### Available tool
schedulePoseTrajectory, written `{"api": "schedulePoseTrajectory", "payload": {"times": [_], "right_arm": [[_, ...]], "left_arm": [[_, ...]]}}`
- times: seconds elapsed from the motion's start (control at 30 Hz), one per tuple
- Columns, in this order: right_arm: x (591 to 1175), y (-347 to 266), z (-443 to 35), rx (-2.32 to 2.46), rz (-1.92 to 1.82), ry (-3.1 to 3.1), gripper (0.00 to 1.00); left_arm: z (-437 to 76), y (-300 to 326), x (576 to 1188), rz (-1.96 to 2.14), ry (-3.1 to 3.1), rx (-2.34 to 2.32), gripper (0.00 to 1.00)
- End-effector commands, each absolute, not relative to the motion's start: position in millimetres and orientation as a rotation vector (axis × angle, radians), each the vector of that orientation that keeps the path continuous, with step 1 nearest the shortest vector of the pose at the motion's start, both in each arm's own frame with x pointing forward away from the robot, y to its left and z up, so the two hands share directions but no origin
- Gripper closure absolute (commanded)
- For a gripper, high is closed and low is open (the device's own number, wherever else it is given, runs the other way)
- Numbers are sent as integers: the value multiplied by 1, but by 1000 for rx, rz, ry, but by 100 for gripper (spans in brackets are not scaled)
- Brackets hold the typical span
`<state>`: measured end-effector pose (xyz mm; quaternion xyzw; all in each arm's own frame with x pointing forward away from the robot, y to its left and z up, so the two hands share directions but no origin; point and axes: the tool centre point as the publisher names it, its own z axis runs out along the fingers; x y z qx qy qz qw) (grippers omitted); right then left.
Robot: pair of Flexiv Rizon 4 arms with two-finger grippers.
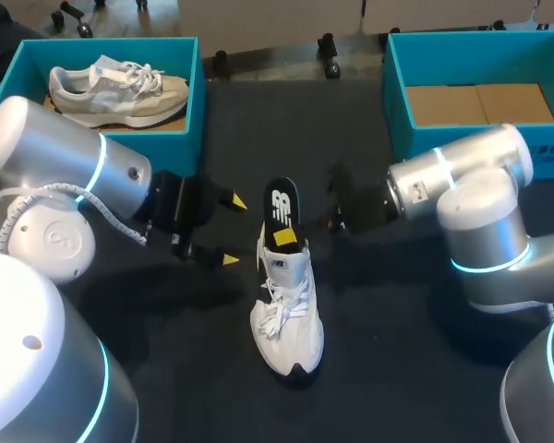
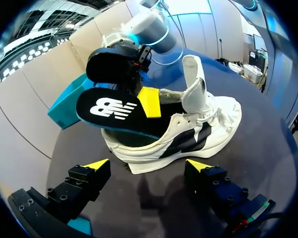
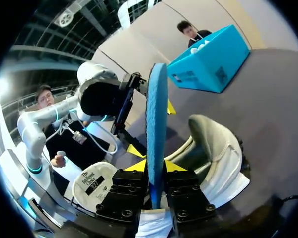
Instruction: Take the shoe out of the shoebox, open the shoe tongue, remove and reinsert the insole, then place the shoe into the shoebox
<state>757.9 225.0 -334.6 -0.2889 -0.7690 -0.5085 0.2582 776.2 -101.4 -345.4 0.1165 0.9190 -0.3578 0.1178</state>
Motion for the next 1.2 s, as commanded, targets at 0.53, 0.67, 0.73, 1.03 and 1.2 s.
{"api": "schedulePoseTrajectory", "payload": {"times": [0.53,0.67,0.73,1.03,1.2], "right_arm": [[766,219,-337,-778,-1339,-2085,100],[759,220,-339,-795,-1316,-2069,100],[756,221,-340,-802,-1305,-2062,100],[743,223,-346,-829,-1295,-2021,100],[741,222,-350,-837,-1262,-2015,100]], "left_arm": [[-331,-105,774,-1023,2676,348,0],[-331,-106,774,-1022,2676,359,0],[-331,-106,774,-1021,2676,362,0],[-331,-107,774,-1020,2676,364,0],[-331,-107,774,-1020,2676,364,0]]}}
